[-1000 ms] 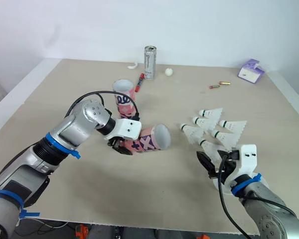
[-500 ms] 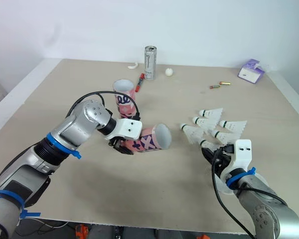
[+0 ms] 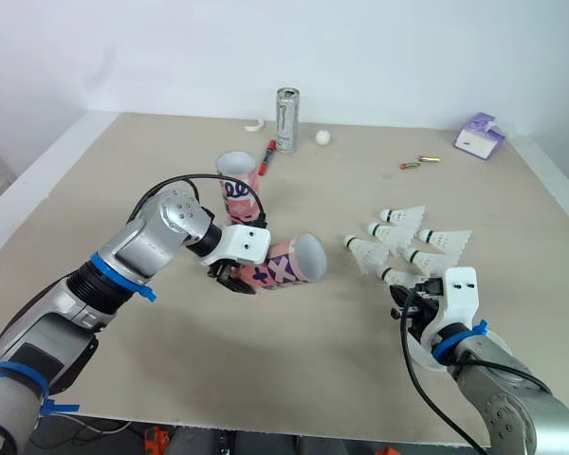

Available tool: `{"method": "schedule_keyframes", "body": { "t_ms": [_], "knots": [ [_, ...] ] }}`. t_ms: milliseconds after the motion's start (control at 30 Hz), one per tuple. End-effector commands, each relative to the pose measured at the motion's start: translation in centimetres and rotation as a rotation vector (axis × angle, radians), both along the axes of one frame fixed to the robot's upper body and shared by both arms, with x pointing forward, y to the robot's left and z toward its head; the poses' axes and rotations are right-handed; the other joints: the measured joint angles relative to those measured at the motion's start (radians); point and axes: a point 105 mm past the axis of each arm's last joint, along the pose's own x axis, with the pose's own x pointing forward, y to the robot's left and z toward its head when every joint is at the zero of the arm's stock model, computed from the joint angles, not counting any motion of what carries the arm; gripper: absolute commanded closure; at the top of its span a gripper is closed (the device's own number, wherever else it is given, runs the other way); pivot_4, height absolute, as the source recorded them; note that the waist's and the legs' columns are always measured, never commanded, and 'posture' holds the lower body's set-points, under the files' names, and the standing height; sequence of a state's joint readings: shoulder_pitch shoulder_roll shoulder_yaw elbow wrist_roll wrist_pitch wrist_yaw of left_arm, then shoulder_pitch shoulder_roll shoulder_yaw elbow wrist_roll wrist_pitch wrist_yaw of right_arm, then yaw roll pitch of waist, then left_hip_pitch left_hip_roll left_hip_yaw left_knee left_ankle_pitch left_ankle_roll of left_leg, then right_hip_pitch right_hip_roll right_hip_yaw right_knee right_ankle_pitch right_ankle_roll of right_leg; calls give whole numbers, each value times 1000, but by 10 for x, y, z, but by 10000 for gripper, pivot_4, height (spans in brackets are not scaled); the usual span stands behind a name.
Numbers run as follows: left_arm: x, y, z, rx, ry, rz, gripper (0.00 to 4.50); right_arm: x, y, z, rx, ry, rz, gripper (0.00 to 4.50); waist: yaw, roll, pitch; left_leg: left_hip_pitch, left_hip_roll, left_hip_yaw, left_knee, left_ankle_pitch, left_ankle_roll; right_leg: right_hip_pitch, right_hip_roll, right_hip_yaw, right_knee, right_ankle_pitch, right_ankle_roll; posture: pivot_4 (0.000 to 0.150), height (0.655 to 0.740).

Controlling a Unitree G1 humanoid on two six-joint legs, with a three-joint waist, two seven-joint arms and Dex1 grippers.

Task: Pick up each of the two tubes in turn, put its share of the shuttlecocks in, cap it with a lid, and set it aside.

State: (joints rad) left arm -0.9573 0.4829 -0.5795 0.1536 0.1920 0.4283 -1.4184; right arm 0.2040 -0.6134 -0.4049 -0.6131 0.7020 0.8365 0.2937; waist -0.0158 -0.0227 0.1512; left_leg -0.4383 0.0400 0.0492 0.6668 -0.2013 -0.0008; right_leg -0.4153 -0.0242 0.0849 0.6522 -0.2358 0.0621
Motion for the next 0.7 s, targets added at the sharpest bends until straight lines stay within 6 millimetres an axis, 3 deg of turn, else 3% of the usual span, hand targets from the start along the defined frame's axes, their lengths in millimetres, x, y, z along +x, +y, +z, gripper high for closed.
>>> {"method": "schedule_keyframes", "body": {
  "t_ms": [33, 167, 333, 500, 700],
  "knots": [
    [7, -2, 1, -10, -18, 16, 15872, -13, 0, 46, -163, -111, 123, 44874, -1, 0, 0, 0, -1, 0, 0, 0, 0, 0, 0, 0, 0, 0, 0, 1500, 7400],
    [10, -2, 1, -14, -12, 19, 15872, -23, 13, 89, -308, -230, 314, 44874, -2, -1, 0, 2, -2, -3, 2, 1, 2, 4, 0, 0, -1, 1, 1, 1500, 7400],
    [11, -5, 1, -21, -3, 13, 15872, -21, 48, 123, -463, -384, 537, 44874, -3, -1, 1, 2, -5, -8, 3, 2, 4, 6, -1, 0, -1, 1, 0, 1500, 7400],
    [8, -9, 3, -30, 7, 6, 15872, -12, 84, 124, -538, -446, 694, 44874, -1, -1, 1, 0, -6, -11, 2, 3, 4, 6, -2, -1, -4, 1, 0, 1500, 7400],
    [9, -6, 3, -30, 7, 20, 15872, -8, 92, 110, -570, -418, 756, 44874, -2, -2, 1, -3, -10, -10, 0, 0, 8, 6, -6, 0, -4, -4, 3, 1500, 7400]
  ]
}}
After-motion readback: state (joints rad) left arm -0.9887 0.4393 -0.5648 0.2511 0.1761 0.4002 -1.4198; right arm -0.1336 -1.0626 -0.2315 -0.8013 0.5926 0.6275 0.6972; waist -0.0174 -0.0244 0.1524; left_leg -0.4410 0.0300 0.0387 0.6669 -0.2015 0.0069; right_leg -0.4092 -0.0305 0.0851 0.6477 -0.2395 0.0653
